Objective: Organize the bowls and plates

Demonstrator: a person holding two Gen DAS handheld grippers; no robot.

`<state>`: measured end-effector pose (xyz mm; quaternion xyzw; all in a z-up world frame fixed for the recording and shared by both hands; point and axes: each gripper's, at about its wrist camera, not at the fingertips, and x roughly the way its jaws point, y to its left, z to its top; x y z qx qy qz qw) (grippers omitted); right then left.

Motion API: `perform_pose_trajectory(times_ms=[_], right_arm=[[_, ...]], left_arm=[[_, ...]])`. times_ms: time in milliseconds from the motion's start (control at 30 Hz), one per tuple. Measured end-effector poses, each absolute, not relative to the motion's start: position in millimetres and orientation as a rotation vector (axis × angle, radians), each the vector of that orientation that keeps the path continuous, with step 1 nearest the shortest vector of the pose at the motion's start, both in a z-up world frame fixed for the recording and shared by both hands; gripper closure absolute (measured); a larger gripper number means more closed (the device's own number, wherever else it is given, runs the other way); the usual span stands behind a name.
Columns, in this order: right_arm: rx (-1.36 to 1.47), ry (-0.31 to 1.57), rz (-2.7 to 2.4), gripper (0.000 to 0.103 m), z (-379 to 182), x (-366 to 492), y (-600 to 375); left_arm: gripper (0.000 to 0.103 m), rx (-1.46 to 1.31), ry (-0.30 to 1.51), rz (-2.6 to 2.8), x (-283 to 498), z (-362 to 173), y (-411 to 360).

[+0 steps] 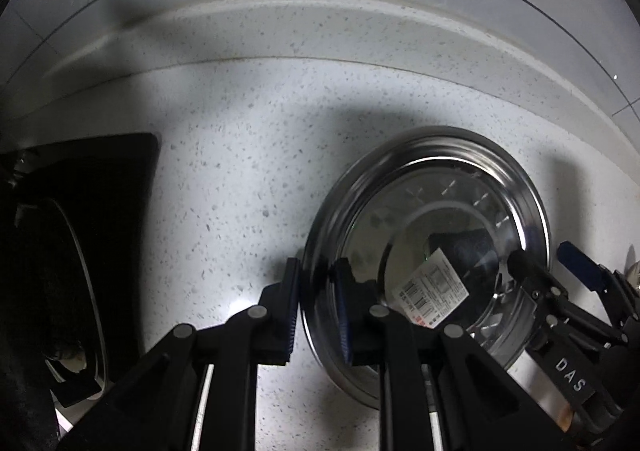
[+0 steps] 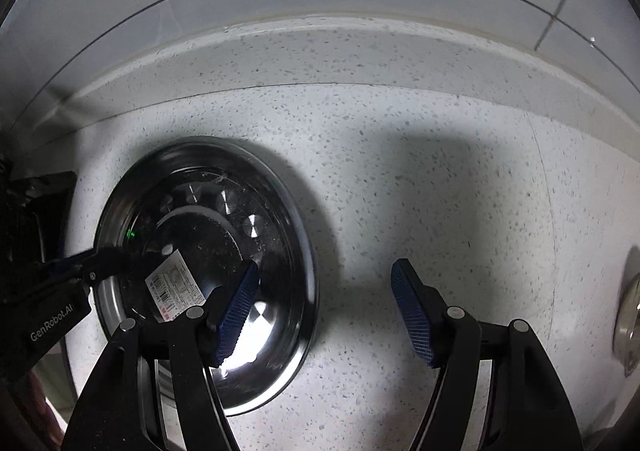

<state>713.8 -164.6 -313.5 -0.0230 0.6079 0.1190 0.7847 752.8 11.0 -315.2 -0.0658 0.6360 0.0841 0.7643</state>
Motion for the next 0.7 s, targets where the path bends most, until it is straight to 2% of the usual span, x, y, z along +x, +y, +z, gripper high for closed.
perform_pose_trajectory(times_ms=[67,133,167,200,467,700], right_arm=[[-0.047,1.31,0.254,0.041,-313,713,-161],[-0.051,1.301,0.263,0.062,-311,711,-155],[-0.041,1.311,0.271,0.083,-312,712,-147],[-0.044,1.318,0.255,0.088,-315,713,-143],[-0.056,1.322,0.279,0.091,-301,671,-148],[-0.001,1.301,0.322,0.091,-277,596,-158]], left_arm=[[0.086,-0.167,1.375,0.182,753,-311,12],[0.088,-0.233,1.372,0.175,752,-311,18],[0.089,-0.247,1.372,0.17,753,-311,20],[0.089,-0.257,1.376,0.159,752,-311,23],[0.091,-0.239,1.386,0.107,716,-296,30],[0.091,-0.178,1.324,0.089,637,-261,30]])
